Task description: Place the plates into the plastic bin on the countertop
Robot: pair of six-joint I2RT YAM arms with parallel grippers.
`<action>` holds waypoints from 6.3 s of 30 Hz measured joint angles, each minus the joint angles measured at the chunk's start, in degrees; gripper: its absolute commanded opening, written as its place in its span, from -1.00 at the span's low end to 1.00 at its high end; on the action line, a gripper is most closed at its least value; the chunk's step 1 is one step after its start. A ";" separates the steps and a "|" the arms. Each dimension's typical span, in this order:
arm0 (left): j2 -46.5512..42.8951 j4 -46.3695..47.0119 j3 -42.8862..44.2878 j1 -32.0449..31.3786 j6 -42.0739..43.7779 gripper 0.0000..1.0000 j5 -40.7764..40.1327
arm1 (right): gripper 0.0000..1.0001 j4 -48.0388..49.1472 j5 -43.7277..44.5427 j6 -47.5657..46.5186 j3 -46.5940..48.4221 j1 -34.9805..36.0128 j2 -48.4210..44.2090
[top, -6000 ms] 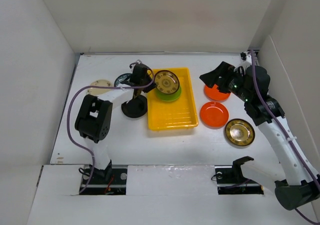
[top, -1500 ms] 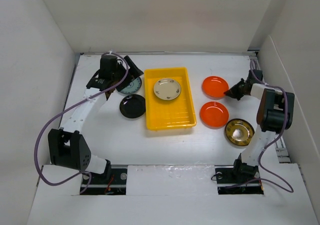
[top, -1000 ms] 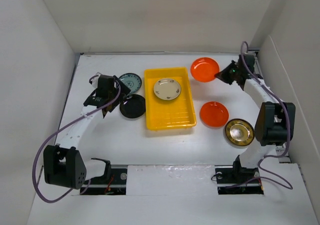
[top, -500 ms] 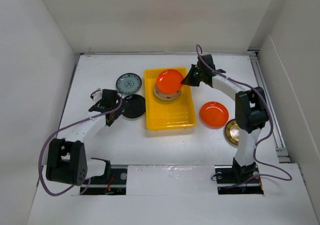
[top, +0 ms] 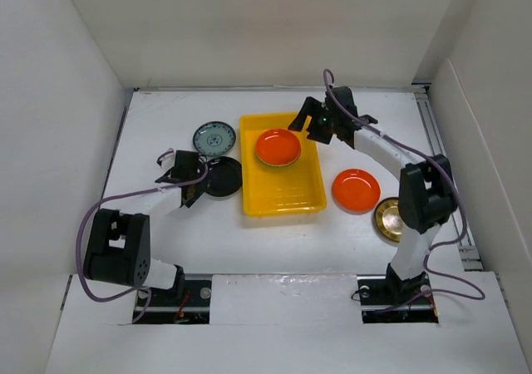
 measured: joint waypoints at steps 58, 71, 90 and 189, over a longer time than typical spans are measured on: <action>21.31 8.20 30.21 -8.83 8.92 -0.92 21.55 | 0.74 -4.09 4.50 -1.01 -35.71 -19.06 -49.09; 22.80 6.78 33.73 -10.49 7.85 1.00 15.61 | 0.79 -8.76 3.61 -1.66 -36.74 -19.04 -56.89; 21.00 9.18 19.74 9.92 -0.66 0.89 5.55 | 0.81 -8.90 -7.85 -1.90 -36.74 -18.23 -59.98; -9.40 -3.34 23.32 -19.37 8.50 1.00 11.82 | 0.66 -5.95 5.51 26.95 -63.19 -16.52 -64.43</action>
